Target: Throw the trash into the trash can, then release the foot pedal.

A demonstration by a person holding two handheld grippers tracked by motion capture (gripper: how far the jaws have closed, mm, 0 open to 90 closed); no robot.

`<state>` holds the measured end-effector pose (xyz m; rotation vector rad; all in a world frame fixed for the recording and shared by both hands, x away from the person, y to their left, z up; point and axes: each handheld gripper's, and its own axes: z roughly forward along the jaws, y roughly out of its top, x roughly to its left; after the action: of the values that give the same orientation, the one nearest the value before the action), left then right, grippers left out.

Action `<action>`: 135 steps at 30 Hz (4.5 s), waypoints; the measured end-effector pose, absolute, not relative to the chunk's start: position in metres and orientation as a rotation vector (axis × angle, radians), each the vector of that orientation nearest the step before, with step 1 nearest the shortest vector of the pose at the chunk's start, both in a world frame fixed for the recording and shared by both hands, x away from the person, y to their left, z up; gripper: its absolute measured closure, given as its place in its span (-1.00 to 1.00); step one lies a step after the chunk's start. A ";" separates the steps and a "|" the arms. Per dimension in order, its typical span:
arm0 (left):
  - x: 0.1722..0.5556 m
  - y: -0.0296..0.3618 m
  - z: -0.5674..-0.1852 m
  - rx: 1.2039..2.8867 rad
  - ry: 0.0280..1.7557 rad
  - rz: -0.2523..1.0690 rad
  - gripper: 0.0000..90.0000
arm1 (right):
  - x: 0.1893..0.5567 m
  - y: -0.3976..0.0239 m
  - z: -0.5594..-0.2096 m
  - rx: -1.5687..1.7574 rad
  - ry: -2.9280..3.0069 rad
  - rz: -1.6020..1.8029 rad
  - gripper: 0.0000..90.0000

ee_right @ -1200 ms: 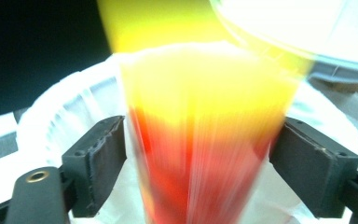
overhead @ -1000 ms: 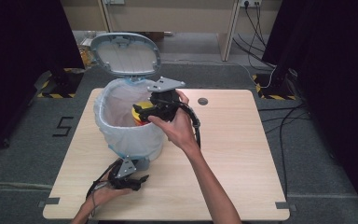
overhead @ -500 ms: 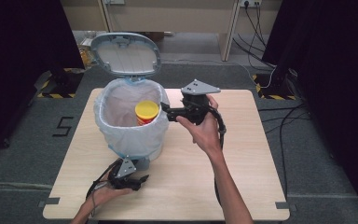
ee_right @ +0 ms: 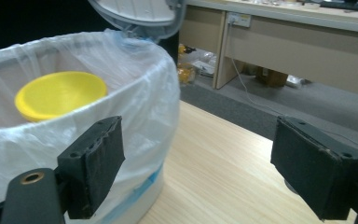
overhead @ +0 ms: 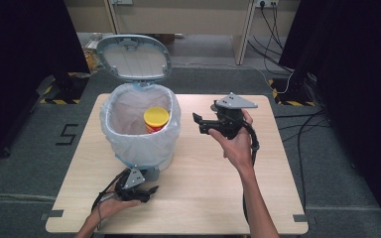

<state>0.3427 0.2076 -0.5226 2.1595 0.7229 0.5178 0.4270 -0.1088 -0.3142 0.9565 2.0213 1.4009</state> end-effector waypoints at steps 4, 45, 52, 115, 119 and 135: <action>0.343 0.208 -0.522 2.159 0.723 0.514 -0.41 | 0.427 -0.119 -0.320 0.976 2.010 1.388 -0.61; 0.343 0.208 -0.522 2.166 0.723 0.509 -0.41 | 0.390 -0.151 -0.421 1.093 2.028 1.292 -0.61; 0.343 0.208 -0.523 2.161 0.723 0.513 -0.41 | 0.387 -0.151 -0.433 1.117 2.054 1.270 -0.61; 0.343 0.208 -0.522 2.173 0.714 0.514 -0.41 | 0.363 -0.151 -0.518 1.237 2.271 0.961 -0.68; 0.343 0.208 -0.522 2.173 0.715 0.514 -0.41 | 0.364 -0.151 -0.518 1.236 2.271 0.961 -0.68; 0.344 0.210 -0.521 2.158 0.720 0.496 -0.41 | 0.364 -0.151 -0.518 1.235 2.270 0.962 -0.69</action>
<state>0.3440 0.2097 -0.5215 2.1580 0.7201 0.4959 0.3636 -0.1511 -0.5180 1.2352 2.2702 0.9624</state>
